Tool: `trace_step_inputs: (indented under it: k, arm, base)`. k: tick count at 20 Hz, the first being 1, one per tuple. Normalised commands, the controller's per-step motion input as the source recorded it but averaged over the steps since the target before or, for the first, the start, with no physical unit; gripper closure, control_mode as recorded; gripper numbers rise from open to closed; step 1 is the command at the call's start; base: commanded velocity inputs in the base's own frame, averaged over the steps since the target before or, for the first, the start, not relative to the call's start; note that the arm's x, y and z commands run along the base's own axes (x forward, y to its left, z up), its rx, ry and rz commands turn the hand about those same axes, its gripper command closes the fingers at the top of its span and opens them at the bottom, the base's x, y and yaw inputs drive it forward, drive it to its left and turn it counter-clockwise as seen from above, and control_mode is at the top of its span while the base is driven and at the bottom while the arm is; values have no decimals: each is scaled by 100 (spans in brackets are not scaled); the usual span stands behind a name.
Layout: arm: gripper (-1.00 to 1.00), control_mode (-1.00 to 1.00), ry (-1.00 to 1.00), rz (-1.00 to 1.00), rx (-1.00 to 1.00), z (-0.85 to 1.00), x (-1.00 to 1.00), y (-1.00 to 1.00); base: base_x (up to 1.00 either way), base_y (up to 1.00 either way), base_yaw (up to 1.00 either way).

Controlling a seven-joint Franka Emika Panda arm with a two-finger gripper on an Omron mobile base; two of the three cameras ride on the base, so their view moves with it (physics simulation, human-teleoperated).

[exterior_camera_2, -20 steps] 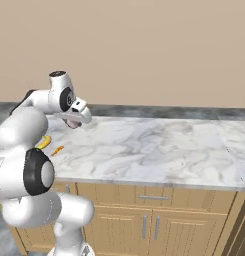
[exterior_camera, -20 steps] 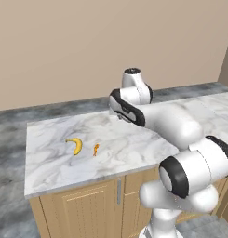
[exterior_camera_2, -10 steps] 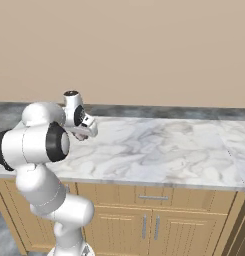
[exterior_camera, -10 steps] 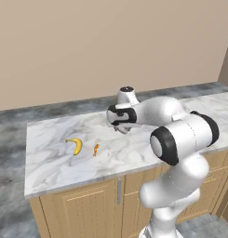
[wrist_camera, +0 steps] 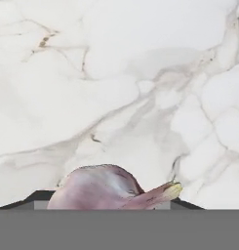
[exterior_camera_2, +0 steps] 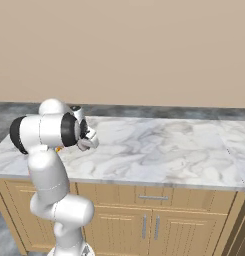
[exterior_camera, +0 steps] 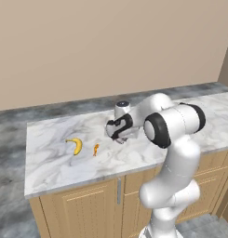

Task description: Open the fridge, remove the banana, garlic, and shrimp, and place them on any counter.

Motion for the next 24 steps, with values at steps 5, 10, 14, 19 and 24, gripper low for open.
trace_step_inputs:
  k: [5,10,14,19,24]
  arm:
    - [-100,-100,1,-11,0,-28,34,6]
    - [-100,-100,0,-11,0,1,8,0]
    - [-100,-100,1,-7,0,26,0,1]
    - [-100,-100,0,-1,0,63,-12,1]
    - [-100,-100,-1,0,1,100,-83,1]
  base:
    - [0,0,0]
    - [0,0,0]
    - [0,0,0]
    - [0,0,0]
    - [0,0,0]
